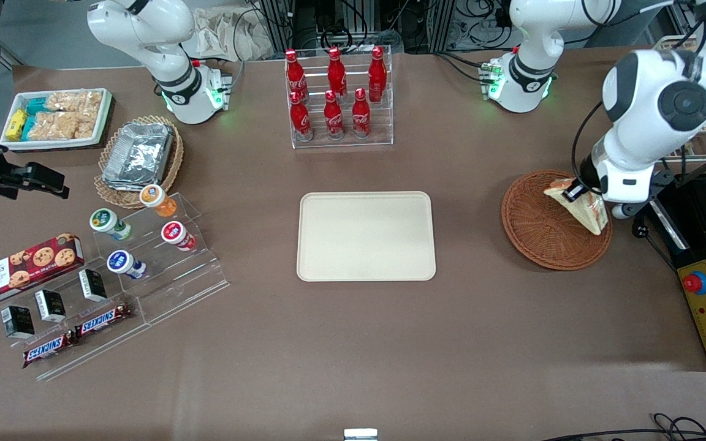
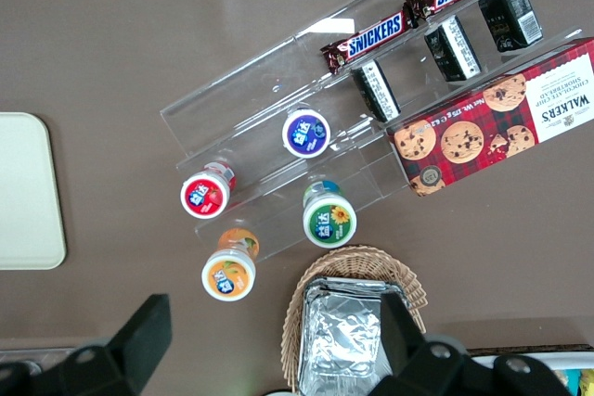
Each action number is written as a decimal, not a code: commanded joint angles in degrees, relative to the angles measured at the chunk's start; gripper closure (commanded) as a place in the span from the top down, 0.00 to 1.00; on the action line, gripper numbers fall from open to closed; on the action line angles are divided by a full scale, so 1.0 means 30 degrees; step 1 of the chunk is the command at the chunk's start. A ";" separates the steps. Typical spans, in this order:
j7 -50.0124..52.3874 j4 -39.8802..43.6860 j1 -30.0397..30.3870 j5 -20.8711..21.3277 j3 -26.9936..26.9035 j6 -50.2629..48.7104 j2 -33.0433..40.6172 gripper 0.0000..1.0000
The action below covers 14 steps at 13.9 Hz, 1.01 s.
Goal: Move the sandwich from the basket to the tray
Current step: 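Lift the sandwich out of the basket and carry it toward the tray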
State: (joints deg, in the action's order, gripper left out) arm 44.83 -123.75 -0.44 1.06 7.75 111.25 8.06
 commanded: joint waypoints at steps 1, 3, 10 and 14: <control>-0.0992 0.1639 -0.1488 -0.0849 0.0200 -0.0667 -0.0752 0.00; -0.2861 0.1611 -0.2981 -0.0850 0.0200 -0.0316 -0.0752 0.00; -0.4807 -0.0996 -0.9048 -0.0909 0.0200 0.4513 -0.1857 0.00; -0.4834 -0.0735 -0.9782 -0.0734 0.0346 0.6946 -0.4757 0.00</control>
State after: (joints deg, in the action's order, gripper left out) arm 31.27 -127.39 -28.46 -1.34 9.30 129.38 -1.67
